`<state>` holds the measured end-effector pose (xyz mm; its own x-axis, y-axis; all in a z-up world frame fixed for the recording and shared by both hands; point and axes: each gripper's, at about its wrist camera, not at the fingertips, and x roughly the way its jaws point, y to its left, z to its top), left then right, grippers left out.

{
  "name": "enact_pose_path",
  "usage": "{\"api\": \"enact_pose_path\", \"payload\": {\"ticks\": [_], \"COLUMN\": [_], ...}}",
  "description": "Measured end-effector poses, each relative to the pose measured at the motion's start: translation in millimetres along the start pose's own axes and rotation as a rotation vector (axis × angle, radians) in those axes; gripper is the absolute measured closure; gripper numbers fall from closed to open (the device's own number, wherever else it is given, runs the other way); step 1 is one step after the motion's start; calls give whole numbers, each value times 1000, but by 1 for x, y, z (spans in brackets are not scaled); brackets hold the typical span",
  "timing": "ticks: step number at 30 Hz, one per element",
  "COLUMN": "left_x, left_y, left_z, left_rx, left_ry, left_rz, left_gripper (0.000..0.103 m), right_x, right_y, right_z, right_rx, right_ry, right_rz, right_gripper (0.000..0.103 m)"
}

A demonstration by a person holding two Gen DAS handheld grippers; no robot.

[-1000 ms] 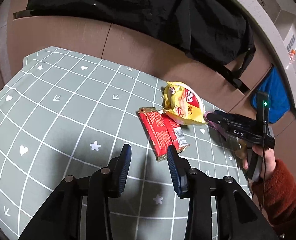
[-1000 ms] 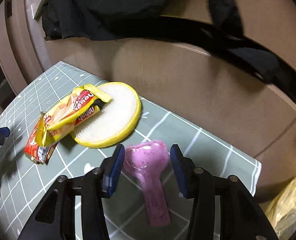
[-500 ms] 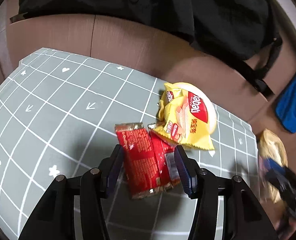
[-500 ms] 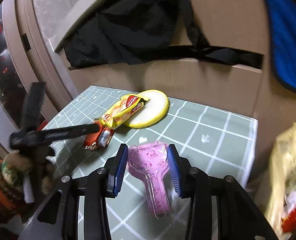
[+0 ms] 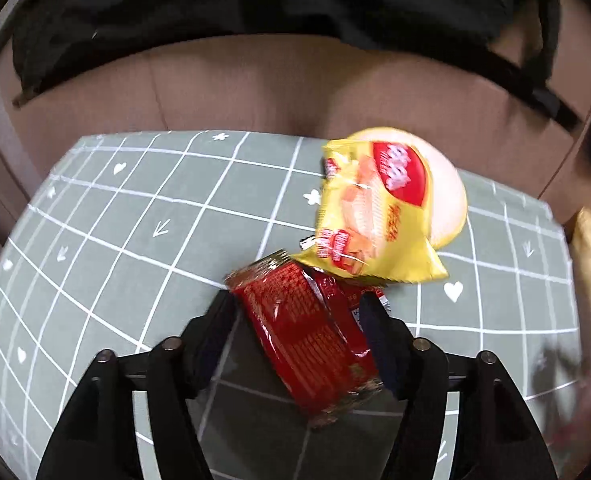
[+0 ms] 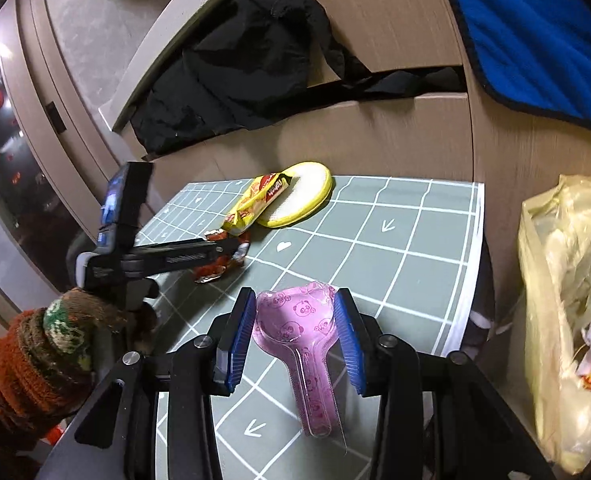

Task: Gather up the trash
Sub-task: 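Lift the red packets and pink scoop above the table with both tools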

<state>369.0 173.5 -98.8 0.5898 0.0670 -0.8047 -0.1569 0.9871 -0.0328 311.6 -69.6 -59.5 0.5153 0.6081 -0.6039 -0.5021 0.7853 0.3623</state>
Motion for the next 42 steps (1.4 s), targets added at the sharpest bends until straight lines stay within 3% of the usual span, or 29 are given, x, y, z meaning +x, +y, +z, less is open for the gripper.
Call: {"api": "enact_pose_path", "payload": {"ticks": [11,13,14,17,25,33,38,42], "left_x": [3,-1,-4,-18,-84,-129,-133,-112], "left_y": [-1,2,5,18,34,27,25,33], "left_z": [5,2,-2,-17,-51,-58,-63,-73], "left_rx": [-51,-50,-56,-87,-98,-38,-1,-26], "left_ry": [15,-11,-20,-40,-162,-260,-252,-159], "left_rz": [9,-26,-53,-119,-168,-159,-169,-281], "left_gripper": [35,61,81,95,96,97,97,95], "right_x": [-17,-20,-22,-27,-30,-28,-29,-26], "right_y": [7,13,14,21,34,41,42,43], "right_z": [-15,-17,-18,-18,-11,-9,-10,-12], "right_rx": [25,17,13,-8,-34,-48,-51,-46], "right_ry": [-11,-11,-12,-18,-36,-33,-26,-14], "right_rz": [-11,-16,-17,-22,-12,5,1,5], "right_gripper": [65,65,65,65,65,65,65,65]}}
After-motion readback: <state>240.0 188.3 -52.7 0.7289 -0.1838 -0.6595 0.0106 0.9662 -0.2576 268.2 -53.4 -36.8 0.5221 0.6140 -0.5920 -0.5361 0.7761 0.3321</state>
